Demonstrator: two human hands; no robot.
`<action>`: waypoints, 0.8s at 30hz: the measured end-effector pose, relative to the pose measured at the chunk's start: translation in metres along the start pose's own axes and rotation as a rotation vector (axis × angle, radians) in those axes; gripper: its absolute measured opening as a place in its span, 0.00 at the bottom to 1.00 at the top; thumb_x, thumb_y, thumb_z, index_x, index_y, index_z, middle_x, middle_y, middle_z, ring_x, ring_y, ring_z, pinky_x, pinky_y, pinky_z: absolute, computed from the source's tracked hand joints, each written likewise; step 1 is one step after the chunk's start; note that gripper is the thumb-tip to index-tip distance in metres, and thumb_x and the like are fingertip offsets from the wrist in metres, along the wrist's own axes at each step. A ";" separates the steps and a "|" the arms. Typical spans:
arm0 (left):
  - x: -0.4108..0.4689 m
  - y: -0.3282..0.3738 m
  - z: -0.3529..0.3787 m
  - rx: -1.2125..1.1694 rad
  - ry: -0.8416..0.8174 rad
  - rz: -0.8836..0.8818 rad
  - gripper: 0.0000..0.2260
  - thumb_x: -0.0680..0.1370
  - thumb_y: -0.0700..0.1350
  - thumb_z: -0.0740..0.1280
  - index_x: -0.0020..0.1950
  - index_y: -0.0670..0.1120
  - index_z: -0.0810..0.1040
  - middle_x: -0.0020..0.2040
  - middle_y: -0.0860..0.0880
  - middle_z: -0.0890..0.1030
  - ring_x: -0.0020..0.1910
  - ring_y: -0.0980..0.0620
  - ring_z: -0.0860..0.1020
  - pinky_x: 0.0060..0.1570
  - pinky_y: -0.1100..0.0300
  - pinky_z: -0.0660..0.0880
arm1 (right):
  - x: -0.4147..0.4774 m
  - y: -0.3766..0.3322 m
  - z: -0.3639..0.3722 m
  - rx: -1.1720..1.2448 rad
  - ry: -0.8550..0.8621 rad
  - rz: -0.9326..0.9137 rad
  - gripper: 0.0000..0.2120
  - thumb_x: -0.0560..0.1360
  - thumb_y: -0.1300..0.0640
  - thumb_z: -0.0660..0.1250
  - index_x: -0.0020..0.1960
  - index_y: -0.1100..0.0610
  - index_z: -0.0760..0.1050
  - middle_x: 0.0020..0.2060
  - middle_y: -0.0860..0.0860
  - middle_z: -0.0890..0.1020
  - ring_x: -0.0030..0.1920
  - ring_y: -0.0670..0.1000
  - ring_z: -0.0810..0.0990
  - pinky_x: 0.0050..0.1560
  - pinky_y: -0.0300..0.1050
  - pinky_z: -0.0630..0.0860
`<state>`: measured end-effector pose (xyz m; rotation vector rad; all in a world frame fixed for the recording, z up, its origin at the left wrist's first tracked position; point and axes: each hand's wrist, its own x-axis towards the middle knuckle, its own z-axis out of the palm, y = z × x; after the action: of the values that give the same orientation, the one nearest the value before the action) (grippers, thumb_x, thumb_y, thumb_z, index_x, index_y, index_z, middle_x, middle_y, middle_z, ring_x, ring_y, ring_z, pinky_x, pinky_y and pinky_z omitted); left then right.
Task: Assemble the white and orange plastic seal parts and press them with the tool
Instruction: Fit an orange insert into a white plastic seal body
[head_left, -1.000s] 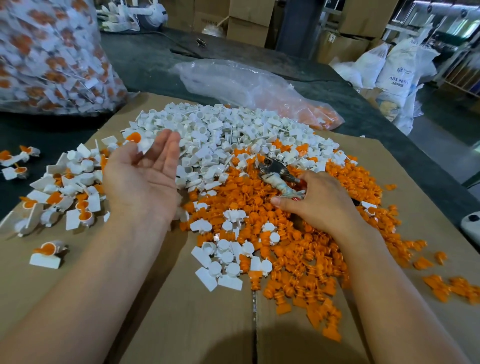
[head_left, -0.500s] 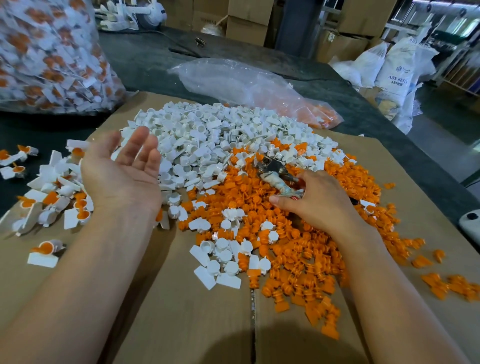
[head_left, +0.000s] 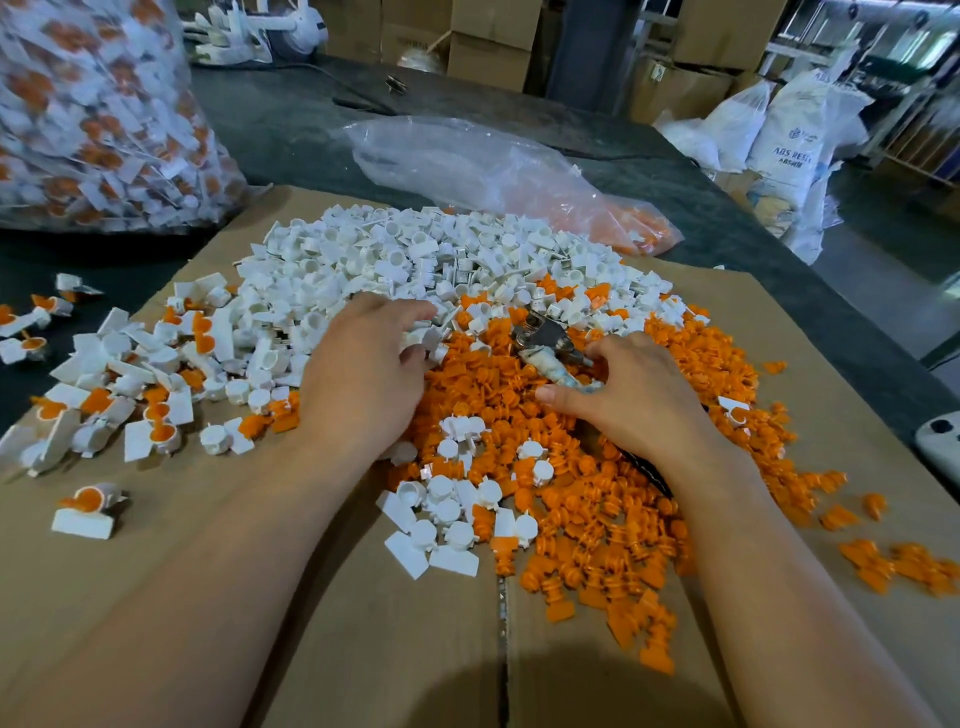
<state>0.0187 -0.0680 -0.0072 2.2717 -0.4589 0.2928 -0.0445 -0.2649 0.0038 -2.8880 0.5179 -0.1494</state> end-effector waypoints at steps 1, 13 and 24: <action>0.001 0.000 0.003 0.034 -0.023 0.027 0.18 0.78 0.38 0.63 0.67 0.50 0.73 0.61 0.47 0.73 0.59 0.47 0.72 0.52 0.58 0.67 | 0.000 0.000 0.000 0.001 -0.002 0.000 0.39 0.66 0.33 0.65 0.69 0.55 0.64 0.66 0.55 0.66 0.67 0.54 0.63 0.63 0.49 0.63; 0.004 0.000 0.006 0.194 -0.069 0.056 0.07 0.76 0.37 0.64 0.52 0.46 0.78 0.51 0.49 0.74 0.56 0.48 0.71 0.46 0.57 0.67 | -0.001 -0.001 0.000 0.013 -0.001 -0.004 0.38 0.67 0.34 0.65 0.68 0.56 0.66 0.65 0.55 0.68 0.66 0.54 0.64 0.61 0.48 0.64; 0.001 0.002 0.001 0.016 0.036 0.041 0.12 0.78 0.41 0.65 0.61 0.46 0.76 0.55 0.47 0.73 0.53 0.49 0.73 0.48 0.64 0.63 | -0.002 0.001 -0.010 0.138 0.192 -0.074 0.24 0.70 0.39 0.66 0.61 0.52 0.73 0.57 0.50 0.73 0.59 0.49 0.70 0.53 0.41 0.65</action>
<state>0.0189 -0.0697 -0.0063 2.2705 -0.4870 0.3582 -0.0482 -0.2664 0.0133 -2.7729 0.4143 -0.4584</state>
